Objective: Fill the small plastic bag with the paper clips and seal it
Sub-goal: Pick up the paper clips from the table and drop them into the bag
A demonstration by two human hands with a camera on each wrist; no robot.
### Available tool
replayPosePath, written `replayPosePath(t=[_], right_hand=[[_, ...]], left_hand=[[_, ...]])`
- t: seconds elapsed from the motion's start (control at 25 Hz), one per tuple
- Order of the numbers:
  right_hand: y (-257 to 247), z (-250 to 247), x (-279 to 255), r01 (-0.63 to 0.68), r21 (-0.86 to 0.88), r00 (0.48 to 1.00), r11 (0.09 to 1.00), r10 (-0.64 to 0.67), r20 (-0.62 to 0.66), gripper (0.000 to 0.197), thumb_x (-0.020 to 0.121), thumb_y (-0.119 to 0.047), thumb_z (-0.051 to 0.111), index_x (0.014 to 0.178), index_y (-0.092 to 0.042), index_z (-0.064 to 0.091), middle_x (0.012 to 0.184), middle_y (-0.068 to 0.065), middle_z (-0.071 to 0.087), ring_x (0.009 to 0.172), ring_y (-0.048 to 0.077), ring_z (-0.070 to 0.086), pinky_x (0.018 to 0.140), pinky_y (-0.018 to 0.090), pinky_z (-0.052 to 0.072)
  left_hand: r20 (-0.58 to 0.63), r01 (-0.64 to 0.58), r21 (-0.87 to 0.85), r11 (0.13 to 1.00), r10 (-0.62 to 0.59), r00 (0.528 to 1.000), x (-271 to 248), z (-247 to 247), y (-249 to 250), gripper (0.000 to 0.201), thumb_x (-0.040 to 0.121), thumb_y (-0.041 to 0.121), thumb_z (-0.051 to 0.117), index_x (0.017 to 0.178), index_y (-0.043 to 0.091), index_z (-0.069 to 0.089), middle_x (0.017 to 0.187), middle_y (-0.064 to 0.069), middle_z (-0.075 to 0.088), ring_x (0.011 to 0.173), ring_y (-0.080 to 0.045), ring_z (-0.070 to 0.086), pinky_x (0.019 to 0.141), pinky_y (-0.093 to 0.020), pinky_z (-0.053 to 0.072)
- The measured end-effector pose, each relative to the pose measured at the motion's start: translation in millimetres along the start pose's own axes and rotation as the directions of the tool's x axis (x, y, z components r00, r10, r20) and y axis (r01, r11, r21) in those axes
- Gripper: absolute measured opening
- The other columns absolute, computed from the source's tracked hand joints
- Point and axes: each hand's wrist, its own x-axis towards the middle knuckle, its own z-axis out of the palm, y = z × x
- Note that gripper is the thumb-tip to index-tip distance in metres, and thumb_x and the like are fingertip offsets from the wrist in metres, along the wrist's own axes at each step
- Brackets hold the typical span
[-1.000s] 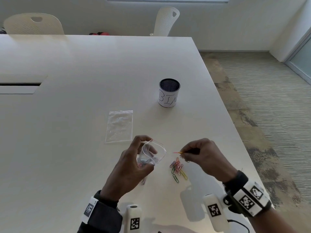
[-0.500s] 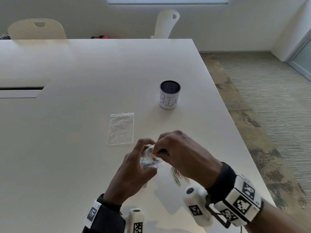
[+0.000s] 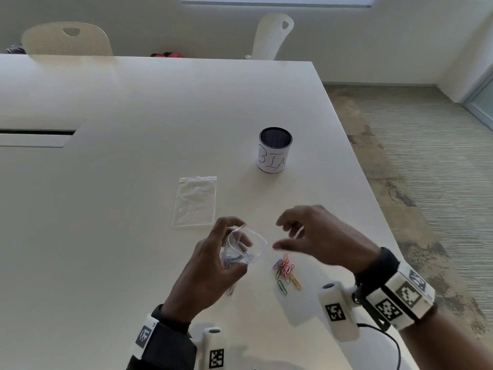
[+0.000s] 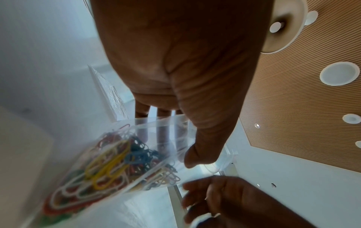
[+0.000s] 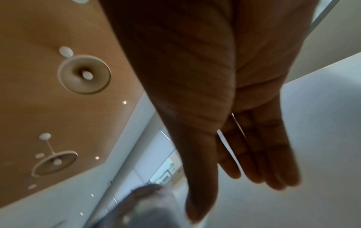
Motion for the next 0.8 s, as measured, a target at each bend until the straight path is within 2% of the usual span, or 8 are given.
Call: replayPosePath(t=[0.08, 0.12, 0.2, 0.28, 0.4, 0.52, 0.6, 0.8], right_hand=[[14.2, 17.2, -6.6, -0.071, -0.179, 0.981, 0.981, 0.102, 0.167, 0.089, 0.072, -0.063, 0.083, 0.145, -0.023, 0.051, 0.130, -0.005, 0.059, 0.104, 0.011, 0.065, 0.093, 0.029, 0.056], [19.0, 27.4, -11.4, -0.071, -0.228, 0.973, 0.971, 0.118, 0.200, 0.100, 0.069, -0.064, 0.085, 0.151, -0.025, 0.042, 0.135, -0.005, 0.052, 0.112, 0.014, 0.061, 0.097, 0.029, 0.054], [23.6, 45.4, -18.8, -0.046, -0.241, 0.976, 0.969, 0.095, 0.198, 0.107, 0.068, -0.059, 0.088, 0.155, -0.028, 0.034, 0.135, -0.003, 0.044, 0.121, 0.016, 0.055, 0.104, 0.031, 0.051], [24.3, 56.7, -22.5, -0.011, -0.206, 0.988, 0.978, 0.043, 0.149, 0.092, 0.074, -0.051, 0.087, 0.151, -0.031, 0.041, 0.134, -0.003, 0.043, 0.122, 0.016, 0.052, 0.104, 0.030, 0.050], [23.2, 67.3, -24.6, 0.043, -0.180, 0.995, 0.983, -0.026, 0.098, 0.056, 0.088, -0.039, 0.079, 0.138, -0.029, 0.056, 0.131, -0.005, 0.049, 0.119, 0.014, 0.053, 0.100, 0.027, 0.049], [23.6, 76.1, -25.9, 0.085, -0.173, 0.995, 0.981, -0.076, 0.059, 0.023, 0.096, -0.025, 0.071, 0.118, -0.025, 0.066, 0.119, -0.006, 0.056, 0.107, 0.014, 0.056, 0.090, 0.032, 0.054], [23.6, 79.6, -25.3, 0.111, -0.192, 0.994, 0.975, -0.107, 0.031, 0.006, 0.098, -0.018, 0.065, 0.102, -0.023, 0.066, 0.108, -0.006, 0.057, 0.097, 0.014, 0.055, 0.081, 0.035, 0.054], [17.0, 82.4, -23.6, 0.141, -0.303, 0.989, 0.943, -0.146, 0.006, 0.025, 0.092, 0.001, 0.052, 0.084, -0.022, 0.058, 0.090, -0.004, 0.055, 0.083, 0.016, 0.049, 0.068, 0.035, 0.053]], left_hand=[[0.002, 0.001, -0.009, 1.000, -0.001, 1.000, 0.7, 0.5, 0.4, 0.060, 0.086, 0.002, 0.079, 0.129, 0.033, 0.050, 0.107, 0.012, 0.074, 0.094, -0.016, 0.073, 0.074, -0.010, 0.055], [0.002, 0.002, -0.010, 1.000, -0.002, 1.000, 1.1, 0.8, 0.3, 0.060, 0.086, 0.002, 0.079, 0.129, 0.033, 0.050, 0.107, 0.012, 0.074, 0.095, -0.015, 0.073, 0.073, -0.011, 0.055], [0.001, 0.004, -0.001, 1.000, -0.004, 1.000, 1.6, 1.2, -0.6, 0.061, 0.086, 0.001, 0.079, 0.129, 0.032, 0.050, 0.107, 0.013, 0.074, 0.099, -0.013, 0.072, 0.073, -0.010, 0.054], [0.001, 0.002, 0.001, 1.000, -0.002, 1.000, 1.8, 1.5, -1.5, 0.061, 0.085, 0.000, 0.079, 0.128, 0.032, 0.050, 0.107, 0.013, 0.074, 0.101, -0.013, 0.072, 0.074, -0.010, 0.054], [0.006, 0.001, 0.005, 1.000, -0.001, 1.000, 2.4, 2.1, -1.8, 0.061, 0.085, 0.000, 0.079, 0.128, 0.033, 0.050, 0.107, 0.013, 0.074, 0.102, -0.012, 0.072, 0.074, -0.013, 0.056], [0.006, -0.005, 0.014, 1.000, 0.005, 1.000, 3.0, 2.1, -1.9, 0.062, 0.086, 0.000, 0.079, 0.129, 0.033, 0.049, 0.107, 0.013, 0.074, 0.104, -0.012, 0.072, 0.075, -0.013, 0.056], [0.004, -0.004, 0.012, 1.000, 0.003, 1.000, 3.0, 2.4, -2.3, 0.062, 0.086, 0.000, 0.079, 0.129, 0.033, 0.050, 0.107, 0.013, 0.073, 0.105, -0.012, 0.071, 0.075, -0.011, 0.055], [-0.001, -0.010, 0.022, 1.000, 0.010, 1.000, 2.4, 2.5, -2.1, 0.062, 0.086, 0.002, 0.081, 0.129, 0.033, 0.049, 0.107, 0.012, 0.074, 0.105, -0.011, 0.072, 0.075, -0.011, 0.055]])
